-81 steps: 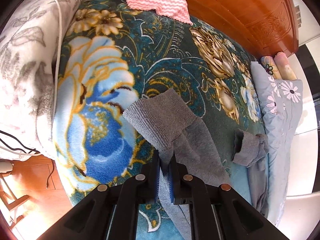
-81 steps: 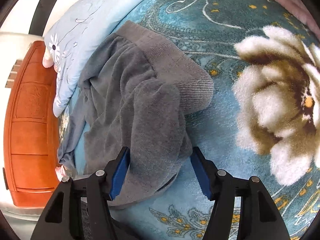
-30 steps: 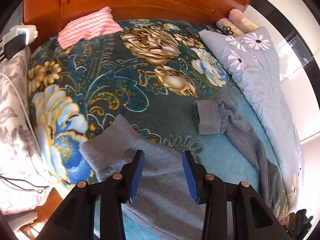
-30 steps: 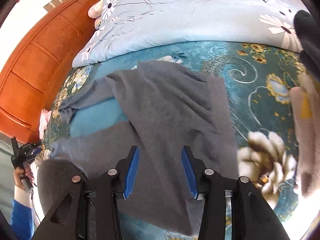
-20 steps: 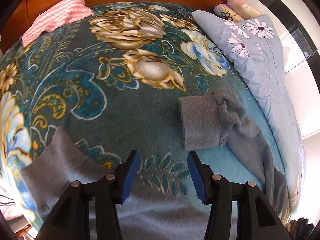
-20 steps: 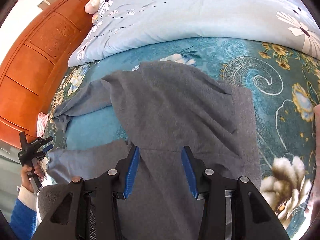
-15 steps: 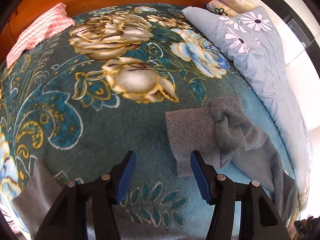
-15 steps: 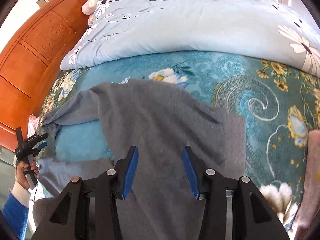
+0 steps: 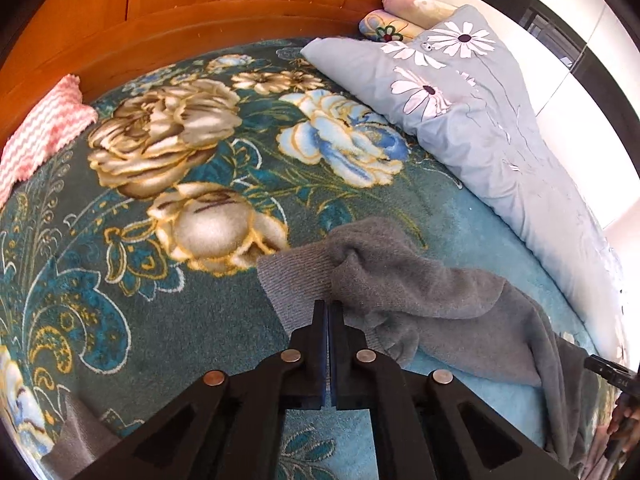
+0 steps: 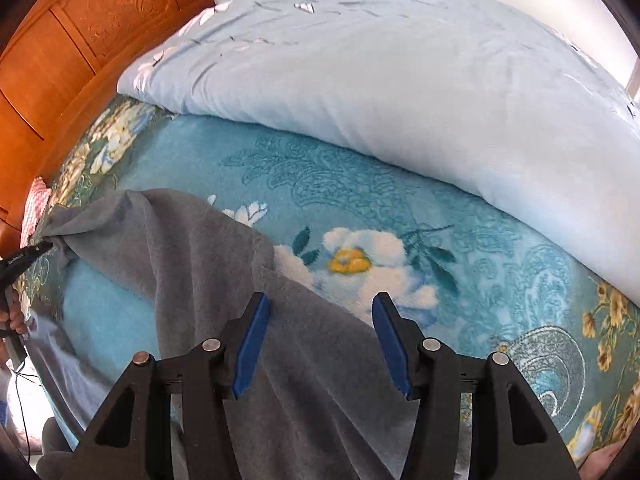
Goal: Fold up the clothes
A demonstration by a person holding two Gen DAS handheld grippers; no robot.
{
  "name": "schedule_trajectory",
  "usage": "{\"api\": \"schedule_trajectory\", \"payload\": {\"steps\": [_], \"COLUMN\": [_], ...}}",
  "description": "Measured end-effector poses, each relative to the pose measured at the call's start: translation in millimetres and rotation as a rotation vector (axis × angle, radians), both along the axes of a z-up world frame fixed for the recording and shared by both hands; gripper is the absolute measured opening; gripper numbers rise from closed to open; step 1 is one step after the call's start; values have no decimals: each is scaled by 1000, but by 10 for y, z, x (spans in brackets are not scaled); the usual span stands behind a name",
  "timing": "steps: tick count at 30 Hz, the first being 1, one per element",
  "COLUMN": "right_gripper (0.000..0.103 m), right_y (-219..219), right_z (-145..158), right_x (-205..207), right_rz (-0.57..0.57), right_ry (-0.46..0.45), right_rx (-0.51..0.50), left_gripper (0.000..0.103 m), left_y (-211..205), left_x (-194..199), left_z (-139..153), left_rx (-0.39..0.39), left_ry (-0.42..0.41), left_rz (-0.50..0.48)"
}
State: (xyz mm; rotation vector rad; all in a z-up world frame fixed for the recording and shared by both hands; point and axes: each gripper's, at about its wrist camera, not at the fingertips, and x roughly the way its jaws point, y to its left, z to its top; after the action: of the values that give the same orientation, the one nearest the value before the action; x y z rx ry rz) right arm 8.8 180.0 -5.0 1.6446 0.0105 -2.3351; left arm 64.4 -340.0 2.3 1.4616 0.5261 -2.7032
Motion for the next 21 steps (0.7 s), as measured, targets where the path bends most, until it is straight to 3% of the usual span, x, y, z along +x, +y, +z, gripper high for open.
{"api": "schedule_trajectory", "payload": {"steps": [2,4,5,6,10,11,14,16,21], "right_gripper": [54,38,18,10,7,7,7,7,7], "right_y": [-106,-160,-154,-127,-22,4,95,138,306], "right_z": [-46,-58,-40,-7,126,160,295,344,273], "right_x": [-19,18,43,68,165,189,213,220,187], "right_rz": [27,44,42,31,-9,-19,-61,-82,-159], "right_ry": [-27,-30,-22,-10,42,54,117,151,126], "right_rx": [1,10,14,16,24,26,80,139,136], "left_gripper": [0,0,0,0,3,10,53,55,55], "left_y": [-25,-57,-81,-111,-234,-258,-285,-269,-192], "left_x": [20,39,54,66,103,112,138,132,-8], "left_z": [78,135,139,127,-42,-102,-291,-377,-460], "left_rx": [-11,-35,-48,-46,41,67,146,176,178], "left_ry": [8,6,2,-5,-53,-66,-88,-88,-80], "left_rz": [-8,-12,-10,-3,29,39,63,65,37]}}
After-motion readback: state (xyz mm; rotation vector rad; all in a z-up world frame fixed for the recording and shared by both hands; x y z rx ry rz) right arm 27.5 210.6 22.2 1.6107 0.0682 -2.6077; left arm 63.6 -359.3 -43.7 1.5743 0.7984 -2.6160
